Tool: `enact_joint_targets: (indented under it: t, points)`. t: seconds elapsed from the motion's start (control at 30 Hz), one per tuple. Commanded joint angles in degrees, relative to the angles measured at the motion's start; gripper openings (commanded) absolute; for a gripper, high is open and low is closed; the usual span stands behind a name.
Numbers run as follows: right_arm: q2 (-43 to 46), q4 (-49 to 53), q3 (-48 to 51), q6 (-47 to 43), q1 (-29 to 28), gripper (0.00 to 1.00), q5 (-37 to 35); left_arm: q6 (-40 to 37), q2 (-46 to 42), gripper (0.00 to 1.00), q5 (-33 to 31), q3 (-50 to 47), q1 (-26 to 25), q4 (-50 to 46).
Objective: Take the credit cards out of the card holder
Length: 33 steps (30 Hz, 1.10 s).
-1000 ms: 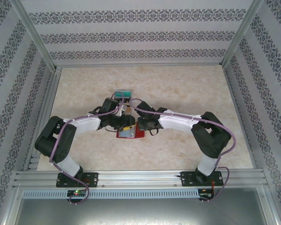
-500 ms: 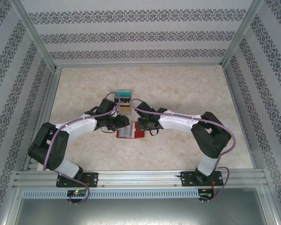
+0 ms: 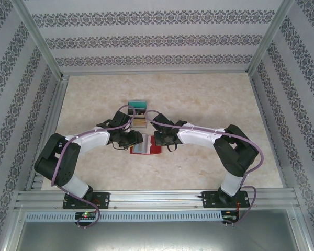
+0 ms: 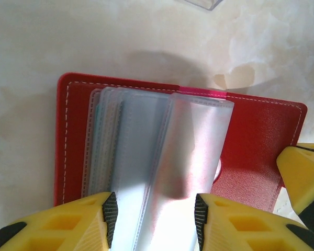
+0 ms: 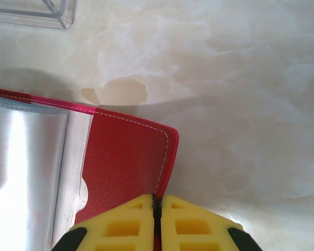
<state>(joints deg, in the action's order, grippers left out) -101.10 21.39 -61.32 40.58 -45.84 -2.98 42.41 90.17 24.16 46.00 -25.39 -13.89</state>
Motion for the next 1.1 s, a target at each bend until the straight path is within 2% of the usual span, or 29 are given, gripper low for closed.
enact_joint_targets:
  t: [0.0, 0.13, 0.23, 0.3, 0.67, 0.8, 1.07]
  points:
    - [-0.67, 0.11, 1.11, 0.47, 0.58, 0.11, 0.91, -1.26, -0.3, 0.47, -2.8, 0.67, 0.39, -3.74]
    - [-1.09, -0.02, 0.86, 0.47, 0.58, 0.1, 1.09, -1.29, -0.09, 0.46, -3.67, 0.77, 0.4, -4.66]
    - [-1.46, -0.03, 0.74, 0.55, 0.58, 0.03, 1.17, -1.42, 0.04, 0.46, -3.69, 0.8, 0.42, -4.74]
    - [-1.62, -0.11, 0.59, 0.55, 0.58, 0.03, 1.2, -1.38, 0.55, 0.46, -2.89, 0.88, 0.25, -4.33]
    - [-2.61, -0.17, 0.0, 0.63, 0.49, 0.01, 1.66, 0.15, 1.15, 0.48, 9.3, -1.17, 0.08, 6.73]
    - [-2.72, -0.2, -0.17, 0.72, 0.51, 0.01, 1.62, 0.88, 1.02, 0.55, 12.11, -1.52, 0.16, 9.76]
    - [-2.39, -0.41, 0.25, 0.96, 0.67, 0.02, 1.59, 1.94, 0.97, 0.57, 15.31, -1.18, -0.3, 13.47]
